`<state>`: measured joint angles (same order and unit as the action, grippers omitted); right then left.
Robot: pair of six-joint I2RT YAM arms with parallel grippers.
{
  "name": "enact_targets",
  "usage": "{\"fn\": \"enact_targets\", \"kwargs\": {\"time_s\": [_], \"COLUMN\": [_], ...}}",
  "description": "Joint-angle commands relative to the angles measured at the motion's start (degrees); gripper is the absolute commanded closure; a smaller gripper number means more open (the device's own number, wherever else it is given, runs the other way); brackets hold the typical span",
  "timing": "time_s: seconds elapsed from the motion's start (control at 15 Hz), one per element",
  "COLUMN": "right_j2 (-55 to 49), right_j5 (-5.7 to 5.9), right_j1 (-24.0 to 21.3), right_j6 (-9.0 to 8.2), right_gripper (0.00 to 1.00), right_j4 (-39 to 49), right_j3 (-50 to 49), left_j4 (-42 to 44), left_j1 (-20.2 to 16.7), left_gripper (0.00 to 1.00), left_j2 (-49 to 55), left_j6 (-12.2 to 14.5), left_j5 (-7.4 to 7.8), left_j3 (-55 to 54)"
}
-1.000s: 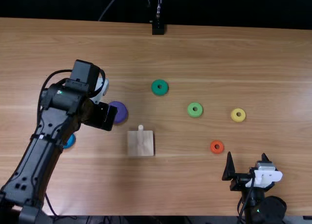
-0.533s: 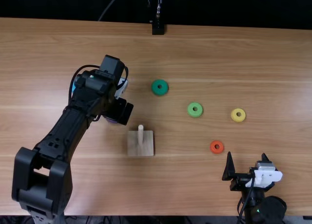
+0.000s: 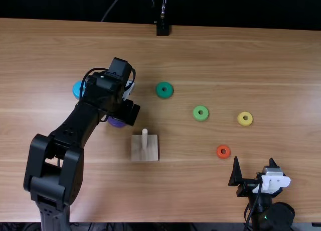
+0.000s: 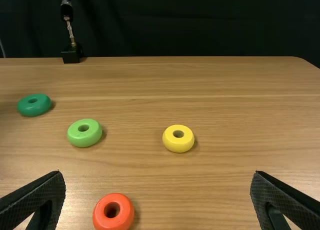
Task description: Build the Hanoi tower: stack the rings onto the peg from bottom to top in this color order: purple, dark blue, light blue, dark green, light green, yellow, orange.
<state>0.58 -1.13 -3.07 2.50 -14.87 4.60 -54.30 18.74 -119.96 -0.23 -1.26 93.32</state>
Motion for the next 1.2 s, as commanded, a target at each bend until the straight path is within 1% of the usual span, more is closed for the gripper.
{"fn": "enact_targets", "kwargs": {"time_s": [0.0,0.47,0.67,0.8,0.87,0.93,1.0,1.13], "right_j2": [-0.6,-0.6,-0.6,-0.6,-0.6,-0.6,-0.6,-0.6], "right_j5": [-0.35,-0.35,-0.35,-0.35,-0.35,-0.35,-0.35,-0.35], "right_j1": [-0.6,-0.6,-0.5,-0.5,-0.5,-0.5,-0.5,-0.6], "right_j6": [-0.18,-0.08,-0.18,-0.08,-0.18,-0.18,-0.08,-0.18], "right_gripper": [0.0,0.0,0.0,0.0,0.0,0.0,0.0,0.0], "right_j4": [-4.3,-4.3,-4.3,-4.3,-4.3,-4.3,-4.3,-4.3], "right_j3": [-3.8,-3.8,-3.8,-3.7,-3.8,-3.8,-3.8,-3.8], "left_j4": [0.5,0.9,3.7,3.9,4.0,5.2,5.9,5.3], "left_j1": [0.2,0.1,0.2,0.2,0.2,0.2,0.2,0.1], "left_gripper": [0.0,0.0,0.0,0.0,0.49,0.95,1.0,1.0], "left_j2": [-1.7,-5.7,-6.2,-6.2,-6.1,-6.0,-5.7,-5.4], "left_j6": [0.1,0.2,0.2,0.2,0.3,0.3,0.2,0.2], "left_j5": [0.31,0.41,1.26,1.36,1.26,1.05,0.73,0.62], "left_j3": [2.0,2.1,2.1,2.0,2.0,2.0,1.8,1.7]}}
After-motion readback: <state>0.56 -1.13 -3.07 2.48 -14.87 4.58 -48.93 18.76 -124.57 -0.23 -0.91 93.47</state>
